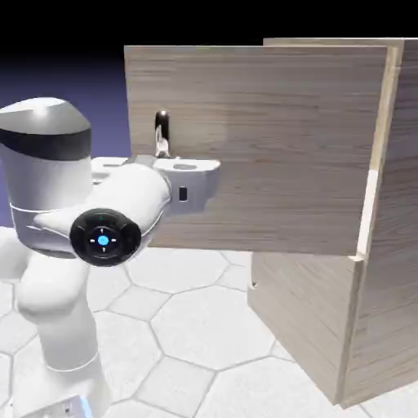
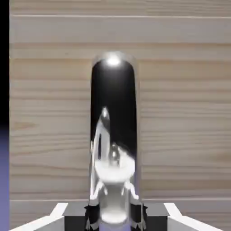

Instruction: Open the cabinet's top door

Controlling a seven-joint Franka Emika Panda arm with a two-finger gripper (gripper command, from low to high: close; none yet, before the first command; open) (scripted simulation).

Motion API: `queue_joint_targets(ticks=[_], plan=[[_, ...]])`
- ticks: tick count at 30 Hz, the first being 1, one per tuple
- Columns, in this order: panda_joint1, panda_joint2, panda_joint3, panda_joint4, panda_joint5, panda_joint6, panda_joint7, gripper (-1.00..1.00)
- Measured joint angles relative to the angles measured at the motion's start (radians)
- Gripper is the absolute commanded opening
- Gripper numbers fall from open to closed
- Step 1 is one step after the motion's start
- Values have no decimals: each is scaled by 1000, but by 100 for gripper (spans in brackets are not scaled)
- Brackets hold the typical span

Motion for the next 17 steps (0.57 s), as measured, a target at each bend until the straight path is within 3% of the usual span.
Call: queue_joint_targets(ticks=[16, 17], plan=[[579, 107, -402, 542, -189, -396, 21, -100], [589, 107, -407, 552, -191, -402, 23, 100]])
